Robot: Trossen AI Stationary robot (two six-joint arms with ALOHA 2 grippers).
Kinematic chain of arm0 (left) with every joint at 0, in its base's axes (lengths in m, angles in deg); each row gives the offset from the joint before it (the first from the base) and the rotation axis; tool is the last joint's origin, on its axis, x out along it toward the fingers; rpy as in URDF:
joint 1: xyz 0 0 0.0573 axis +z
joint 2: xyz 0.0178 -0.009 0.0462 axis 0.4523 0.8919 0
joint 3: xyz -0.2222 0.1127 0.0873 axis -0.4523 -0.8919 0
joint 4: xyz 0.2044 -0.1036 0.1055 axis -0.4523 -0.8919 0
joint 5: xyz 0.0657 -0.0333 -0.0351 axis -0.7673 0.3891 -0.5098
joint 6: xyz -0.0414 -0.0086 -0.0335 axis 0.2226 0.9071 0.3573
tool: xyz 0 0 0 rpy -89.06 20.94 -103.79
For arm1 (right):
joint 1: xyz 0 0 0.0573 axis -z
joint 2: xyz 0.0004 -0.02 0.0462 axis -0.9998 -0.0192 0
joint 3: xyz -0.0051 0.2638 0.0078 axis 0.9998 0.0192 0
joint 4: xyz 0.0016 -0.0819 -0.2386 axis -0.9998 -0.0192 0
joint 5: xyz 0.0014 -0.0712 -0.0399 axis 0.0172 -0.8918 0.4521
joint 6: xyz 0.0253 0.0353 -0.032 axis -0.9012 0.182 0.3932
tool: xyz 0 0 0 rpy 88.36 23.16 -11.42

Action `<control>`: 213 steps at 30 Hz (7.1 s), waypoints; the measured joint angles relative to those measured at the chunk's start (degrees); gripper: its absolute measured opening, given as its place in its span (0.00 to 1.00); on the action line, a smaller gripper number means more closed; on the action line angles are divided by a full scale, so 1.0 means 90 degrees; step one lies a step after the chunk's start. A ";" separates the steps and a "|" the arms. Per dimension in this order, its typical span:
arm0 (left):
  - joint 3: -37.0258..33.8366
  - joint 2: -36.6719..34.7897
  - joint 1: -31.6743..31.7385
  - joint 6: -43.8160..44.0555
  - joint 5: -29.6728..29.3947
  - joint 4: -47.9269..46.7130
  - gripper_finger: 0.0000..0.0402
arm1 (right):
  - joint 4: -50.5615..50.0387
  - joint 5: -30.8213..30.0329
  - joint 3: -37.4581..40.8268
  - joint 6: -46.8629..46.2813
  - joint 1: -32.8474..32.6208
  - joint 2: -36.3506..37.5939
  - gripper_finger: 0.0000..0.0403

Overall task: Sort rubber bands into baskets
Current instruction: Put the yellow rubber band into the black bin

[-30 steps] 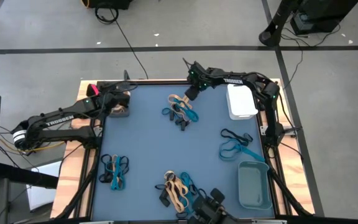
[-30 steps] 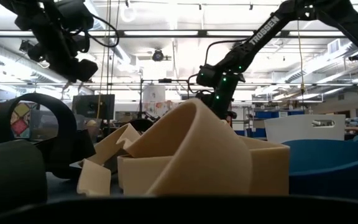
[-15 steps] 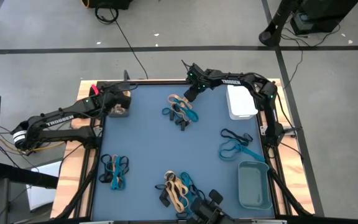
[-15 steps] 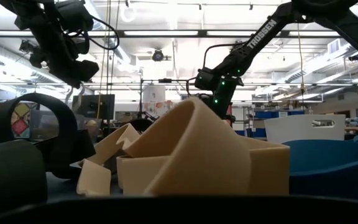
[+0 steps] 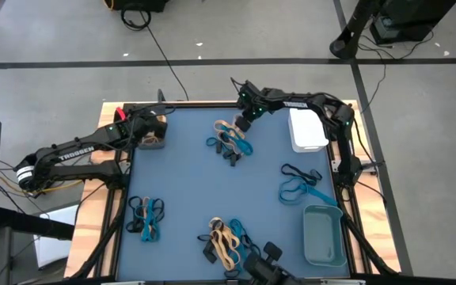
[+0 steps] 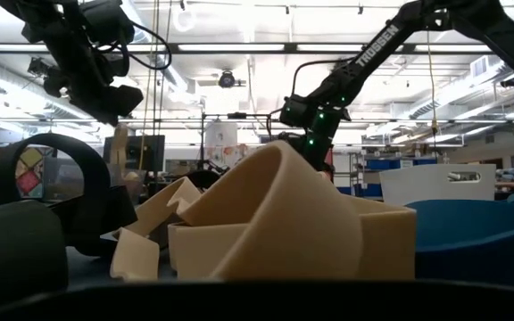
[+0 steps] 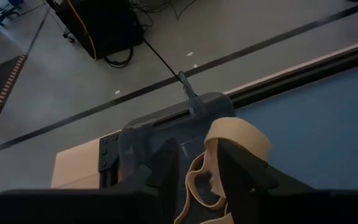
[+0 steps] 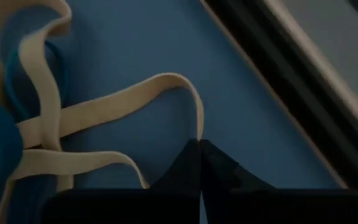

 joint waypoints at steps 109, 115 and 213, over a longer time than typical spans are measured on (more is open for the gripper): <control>-0.0002 0.2875 -0.0551 -0.2631 0.4820 0.7013 0.01 | 0.0582 -0.1185 0.0413 0.0873 -0.2360 0.1835 0.25; 0.0128 0.2498 -0.0572 -0.2462 0.5311 0.7023 0.00 | 0.1996 -0.0692 0.1500 0.0746 -0.2108 0.1834 0.40; 0.1104 0.3455 0.0794 -0.1712 0.1917 0.0764 0.56 | 0.2563 0.0349 0.1202 0.1066 -0.3291 -0.0094 0.36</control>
